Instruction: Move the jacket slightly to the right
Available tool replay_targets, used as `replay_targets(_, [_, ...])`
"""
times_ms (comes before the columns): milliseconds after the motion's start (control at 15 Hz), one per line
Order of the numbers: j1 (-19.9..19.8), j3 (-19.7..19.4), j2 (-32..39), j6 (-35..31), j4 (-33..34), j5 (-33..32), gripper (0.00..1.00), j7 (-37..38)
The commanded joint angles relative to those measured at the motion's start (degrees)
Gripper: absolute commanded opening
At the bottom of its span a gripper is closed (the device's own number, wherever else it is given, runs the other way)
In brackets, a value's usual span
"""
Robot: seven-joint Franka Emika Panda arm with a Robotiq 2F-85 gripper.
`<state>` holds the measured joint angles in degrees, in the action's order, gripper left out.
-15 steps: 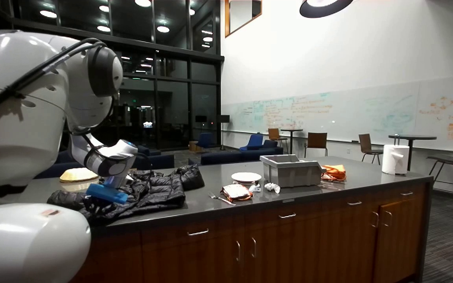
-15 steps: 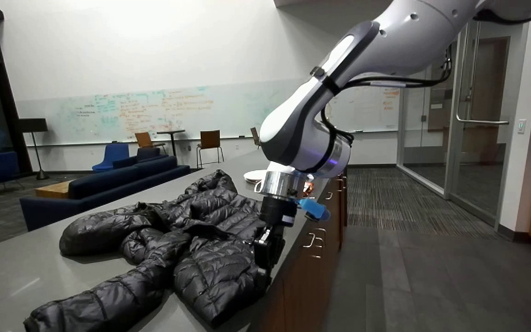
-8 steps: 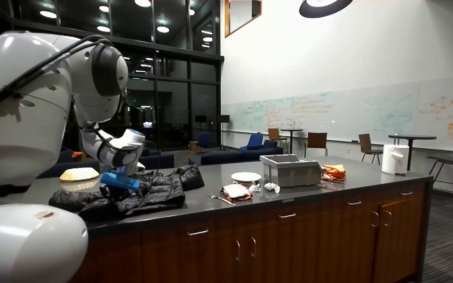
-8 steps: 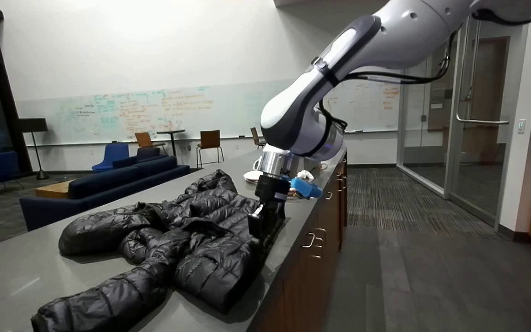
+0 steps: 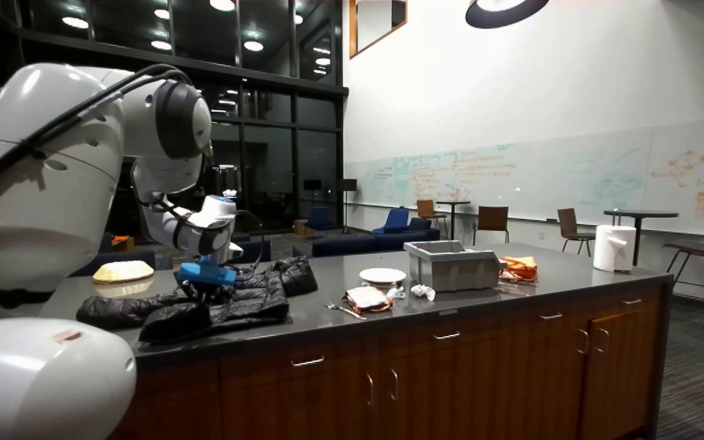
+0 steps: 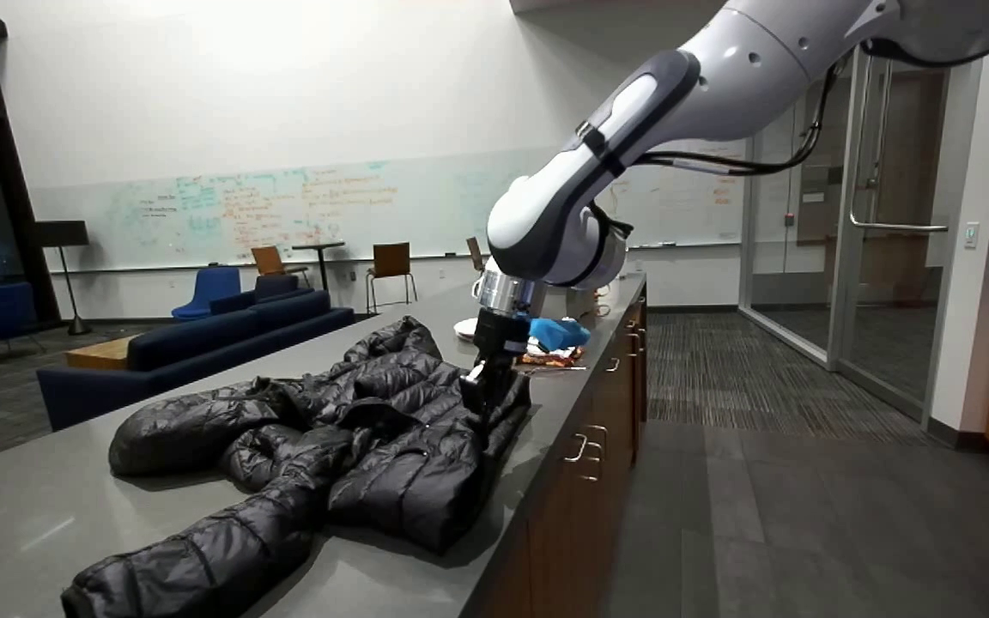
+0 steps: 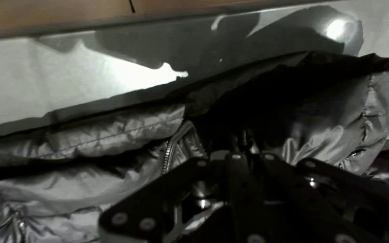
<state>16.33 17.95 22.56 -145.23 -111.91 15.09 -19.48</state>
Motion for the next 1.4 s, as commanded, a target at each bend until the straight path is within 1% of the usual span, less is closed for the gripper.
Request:
replay_targets(0, [-1.1,-0.5,-0.8,-0.7,2.7,-3.6,0.01,3.3])
replay_targets(267, [-3.3,-0.8,-1.8,-1.6,4.1,-3.0,0.01,3.7])
replay_targets(533, [-6.7,-0.7,-2.4,-2.6,3.8,-0.7,0.01,2.6])
replay_targets(867, [-11.2,-0.5,-2.3,-2.7,3.3,3.8,0.01,1.6])
replay_targets(1133, [-13.2,-0.5,-2.0,-2.2,3.2,7.4,0.01,1.5])
replay_targets(1200, [-13.7,-0.5,-1.6,-2.4,3.0,8.5,0.29,1.5])
replay_targets(1267, [-14.0,-0.5,-1.4,-2.4,2.8,9.3,0.29,1.4])
replay_targets(1333, [-14.3,-0.5,-1.3,-2.4,2.5,9.9,0.34,1.3])
